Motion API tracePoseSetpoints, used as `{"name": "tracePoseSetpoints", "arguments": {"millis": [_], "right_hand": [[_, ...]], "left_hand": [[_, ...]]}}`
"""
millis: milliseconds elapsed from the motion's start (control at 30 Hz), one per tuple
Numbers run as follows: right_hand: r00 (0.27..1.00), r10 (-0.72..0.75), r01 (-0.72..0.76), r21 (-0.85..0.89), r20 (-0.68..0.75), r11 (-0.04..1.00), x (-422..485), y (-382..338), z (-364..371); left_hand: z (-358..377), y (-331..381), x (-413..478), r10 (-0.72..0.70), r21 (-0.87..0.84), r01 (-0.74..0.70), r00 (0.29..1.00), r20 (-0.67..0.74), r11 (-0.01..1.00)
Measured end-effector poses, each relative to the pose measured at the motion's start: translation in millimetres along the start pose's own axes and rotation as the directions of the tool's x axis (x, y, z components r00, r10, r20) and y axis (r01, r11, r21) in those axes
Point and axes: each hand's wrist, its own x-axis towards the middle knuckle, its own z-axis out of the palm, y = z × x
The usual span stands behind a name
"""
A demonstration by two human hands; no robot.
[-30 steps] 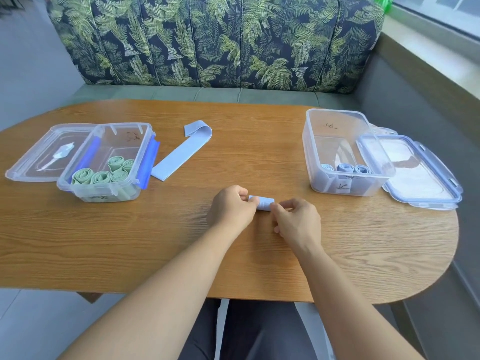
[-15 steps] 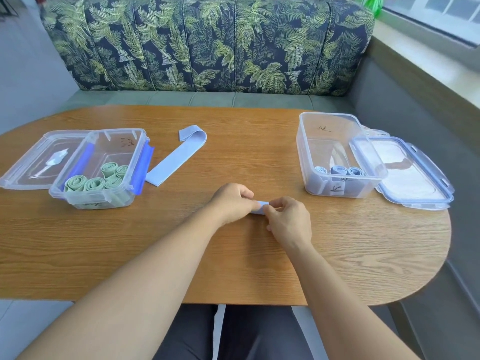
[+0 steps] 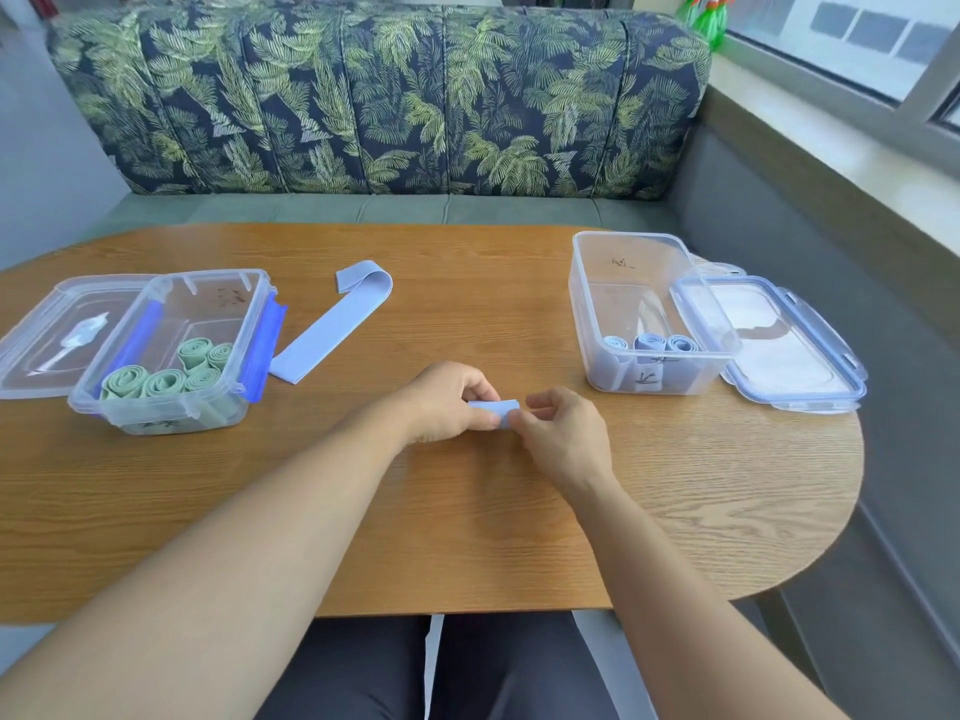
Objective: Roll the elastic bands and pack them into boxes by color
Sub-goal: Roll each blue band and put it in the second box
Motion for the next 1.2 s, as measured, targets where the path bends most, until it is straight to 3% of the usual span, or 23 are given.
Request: {"name": "tracePoseSetpoints", "arguments": {"millis": [200,367,500,600,967,1200], "right_hand": [[0.992,-0.097,0.08,0.192,0.084,0.978,-4,-20,-32],[0.985,-0.169,0.156,0.231,0.035,0.96,-15,-33,-50],[0.978,-0.209,0.202,0.23,0.008,0.952,-26,-40,-60],[0.97,-0.241,0.235,0.219,0.003,0.947,-32,-46,-65],[0.949,-0.316,0.314,0.182,-0.017,0.932,-43,-50,-84],[0.903,-0.429,0.43,0.025,-0.028,0.903,-48,-53,-92]], "left_hand": [[-8,19,-13,0.141,-0.091,-0.143,0.989,-0.035,0.985],[-9,35,-30,0.237,-0.113,-0.247,0.967,-0.095,0.962],[-5,45,-41,0.249,0.075,-0.24,0.952,-0.18,0.968],[-4,56,-53,0.269,0.125,-0.249,0.943,-0.194,0.961],[-6,76,-68,0.282,0.097,-0.265,0.908,-0.31,0.959],[-9,87,-79,0.319,0.009,-0.324,0.927,-0.195,0.946]]}}
